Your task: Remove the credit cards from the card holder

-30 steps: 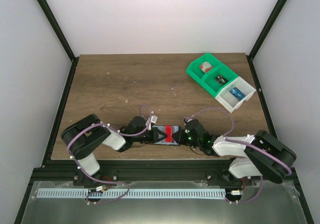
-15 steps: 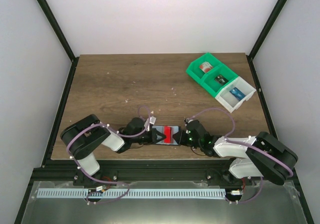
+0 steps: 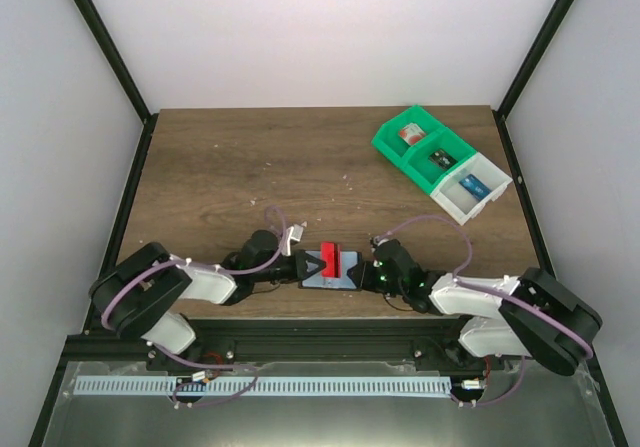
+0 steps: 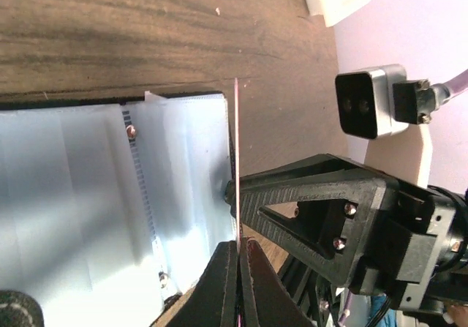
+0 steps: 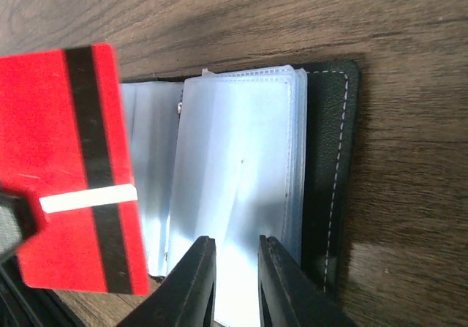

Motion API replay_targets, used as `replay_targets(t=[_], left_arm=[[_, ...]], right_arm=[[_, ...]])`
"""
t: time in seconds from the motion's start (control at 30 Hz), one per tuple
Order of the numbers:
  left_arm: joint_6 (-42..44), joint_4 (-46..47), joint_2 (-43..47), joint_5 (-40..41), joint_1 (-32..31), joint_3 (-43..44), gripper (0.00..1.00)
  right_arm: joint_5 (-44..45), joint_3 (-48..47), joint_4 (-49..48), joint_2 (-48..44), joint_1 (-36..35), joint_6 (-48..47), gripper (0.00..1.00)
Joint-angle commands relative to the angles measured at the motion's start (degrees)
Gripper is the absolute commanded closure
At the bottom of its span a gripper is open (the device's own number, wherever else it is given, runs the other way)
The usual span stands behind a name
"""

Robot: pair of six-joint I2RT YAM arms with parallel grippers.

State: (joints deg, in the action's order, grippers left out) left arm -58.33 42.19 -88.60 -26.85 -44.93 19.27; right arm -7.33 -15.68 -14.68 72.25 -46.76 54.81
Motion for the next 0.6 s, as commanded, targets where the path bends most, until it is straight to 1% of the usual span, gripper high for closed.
replay_targets(t=[0.0,0.13,0.3,0.33,0.37,0.43,0.47,0.53,0.57], left_arm=[[2.5,-7.0,5.0,2.2,0.8,0.1,1.0],[3.4,-12.6,10.0,2.8,1.2,0.8,1.0],[2.0,-14.1,15.7,1.1,2.7,0.0,1.0],[1.8,-14.6,16.9,0.1,3.5,0.0,1.0],[1.7,-15.6,18.2,-0.8,4.5,-0.1,1.0],[1.4,-18.0,21.4,-2.4,6.5,-0.4,1.0],[1.3,-18.4,22.9,-3.3,7.5,-0.6,1.0],[0.8,-19.7,26.2,-5.2,9.1,-0.7,1.0],[0.6,-20.5,27.6,-6.1,9.8,-0.6,1.0]], right_arm=[[2.3,-0.7,4.0,-3.2,-0.4,-3.4,0.8],[2.8,-2.6,5.1,-8.1,-0.4,-10.4,0.8],[3.7,-4.2,5.1,-18.4,-0.4,-21.1,0.8],[3.3,-3.5,3.6,-20.8,-0.4,-24.9,0.8],[2.3,-2.3,1.5,-23.3,-0.4,-26.7,0.79],[-1.6,0.9,-5.7,-28.3,-0.6,-33.4,0.79],[-2.2,2.3,-7.7,-30.6,-0.5,-35.8,0.79],[-1.7,3.7,-8.9,-34.1,-0.6,-41.2,0.79],[-0.9,3.6,-8.4,-35.2,-0.6,-43.6,0.77]])
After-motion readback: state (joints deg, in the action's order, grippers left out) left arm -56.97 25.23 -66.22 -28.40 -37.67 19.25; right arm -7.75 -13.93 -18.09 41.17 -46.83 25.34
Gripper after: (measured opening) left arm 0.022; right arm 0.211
